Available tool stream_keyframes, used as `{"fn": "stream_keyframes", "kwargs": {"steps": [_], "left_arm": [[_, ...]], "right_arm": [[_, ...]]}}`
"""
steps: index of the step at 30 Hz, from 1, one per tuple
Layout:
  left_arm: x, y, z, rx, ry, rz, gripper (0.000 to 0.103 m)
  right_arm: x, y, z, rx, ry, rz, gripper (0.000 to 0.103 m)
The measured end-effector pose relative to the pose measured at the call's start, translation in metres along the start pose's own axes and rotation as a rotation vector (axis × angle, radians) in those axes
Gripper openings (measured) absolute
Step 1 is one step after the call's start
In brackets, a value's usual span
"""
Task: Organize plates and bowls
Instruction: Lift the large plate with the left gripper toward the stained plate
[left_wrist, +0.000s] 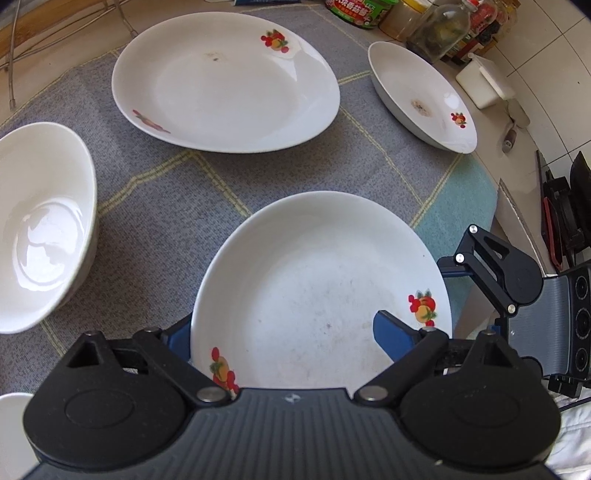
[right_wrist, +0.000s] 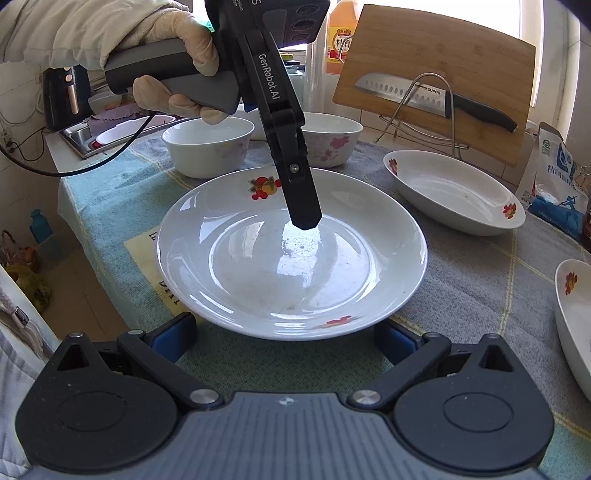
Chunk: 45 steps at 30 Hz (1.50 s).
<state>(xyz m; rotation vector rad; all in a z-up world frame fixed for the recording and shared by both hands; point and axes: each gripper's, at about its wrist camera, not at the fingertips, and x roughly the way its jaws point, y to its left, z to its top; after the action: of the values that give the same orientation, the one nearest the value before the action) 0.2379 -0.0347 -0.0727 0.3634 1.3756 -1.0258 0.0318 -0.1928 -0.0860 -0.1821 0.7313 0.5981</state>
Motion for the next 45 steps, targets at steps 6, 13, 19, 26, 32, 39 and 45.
{"fn": "stream_keyframes", "kwargs": {"steps": [6, 13, 19, 26, 32, 39, 45], "left_arm": [[0.001, -0.001, 0.001, 0.001, 0.011, -0.006, 0.095], [0.001, 0.002, 0.001, 0.003, 0.019, -0.021, 0.095], [0.002, 0.003, 0.002, -0.004, 0.024, -0.028, 0.095], [0.002, 0.004, 0.001, -0.018, 0.032, -0.041, 0.095], [0.001, 0.003, -0.001, -0.029, 0.032, -0.044, 0.095], [-0.001, -0.005, 0.002, -0.041, 0.023, -0.04, 0.095], [-0.006, -0.015, 0.008, -0.047, 0.007, -0.032, 0.095]], "right_arm": [[0.004, 0.003, 0.005, -0.003, 0.024, -0.01, 0.103], [0.007, 0.003, 0.011, 0.01, 0.052, -0.025, 0.103], [0.008, 0.003, 0.016, 0.012, 0.09, -0.037, 0.103], [0.008, 0.004, 0.018, 0.006, 0.118, -0.032, 0.103], [0.002, 0.001, 0.02, 0.002, 0.112, -0.003, 0.103], [-0.004, -0.003, 0.019, -0.01, 0.109, 0.009, 0.103], [-0.013, -0.012, 0.02, -0.027, 0.101, 0.014, 0.103]]}}
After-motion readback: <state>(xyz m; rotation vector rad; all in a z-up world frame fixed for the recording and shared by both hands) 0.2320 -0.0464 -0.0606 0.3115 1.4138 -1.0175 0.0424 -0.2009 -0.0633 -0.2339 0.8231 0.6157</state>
